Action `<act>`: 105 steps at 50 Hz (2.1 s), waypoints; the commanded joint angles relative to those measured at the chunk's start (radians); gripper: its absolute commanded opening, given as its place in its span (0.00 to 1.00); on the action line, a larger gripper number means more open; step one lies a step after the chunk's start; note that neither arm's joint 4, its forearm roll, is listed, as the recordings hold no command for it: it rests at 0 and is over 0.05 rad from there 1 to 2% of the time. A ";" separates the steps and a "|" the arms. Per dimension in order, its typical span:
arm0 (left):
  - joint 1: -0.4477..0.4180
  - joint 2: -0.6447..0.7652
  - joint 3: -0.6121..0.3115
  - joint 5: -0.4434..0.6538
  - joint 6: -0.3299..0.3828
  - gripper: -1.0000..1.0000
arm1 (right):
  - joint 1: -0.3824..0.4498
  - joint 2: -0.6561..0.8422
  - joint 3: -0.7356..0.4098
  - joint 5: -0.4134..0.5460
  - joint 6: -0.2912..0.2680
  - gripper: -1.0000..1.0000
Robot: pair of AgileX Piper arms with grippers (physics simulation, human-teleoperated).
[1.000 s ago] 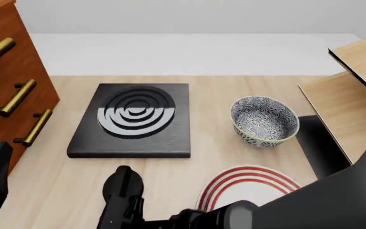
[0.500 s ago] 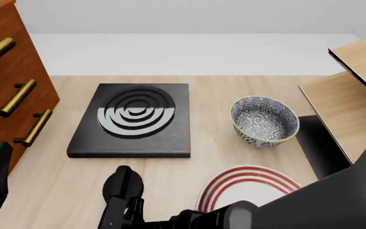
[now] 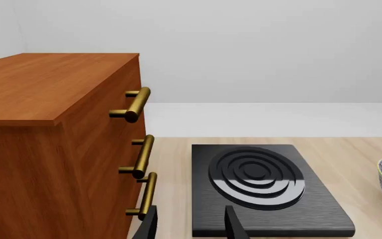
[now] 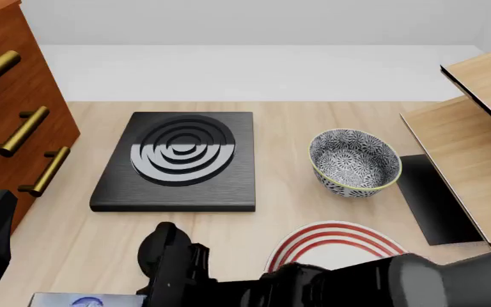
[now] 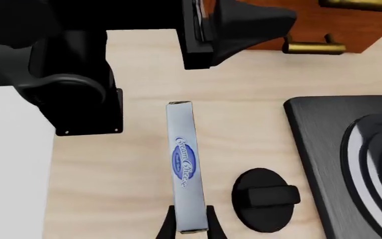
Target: Pick up the cream cheese and put it in the bowl.
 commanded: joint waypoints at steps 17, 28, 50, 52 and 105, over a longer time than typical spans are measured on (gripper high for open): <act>0.000 0.000 0.000 0.000 0.000 1.00 | -0.070 -0.317 0.156 0.106 0.016 0.00; 0.000 0.000 0.000 0.000 0.000 1.00 | -0.178 -0.489 0.233 0.186 0.015 0.00; 0.000 0.000 0.000 0.000 0.000 1.00 | -0.468 -0.789 0.305 0.438 0.012 0.00; 0.000 0.000 0.000 0.000 0.000 1.00 | -0.487 -0.798 0.306 0.450 0.005 0.00; 0.000 0.000 0.000 0.000 0.000 1.00 | -0.974 -0.760 0.256 0.586 -0.082 0.00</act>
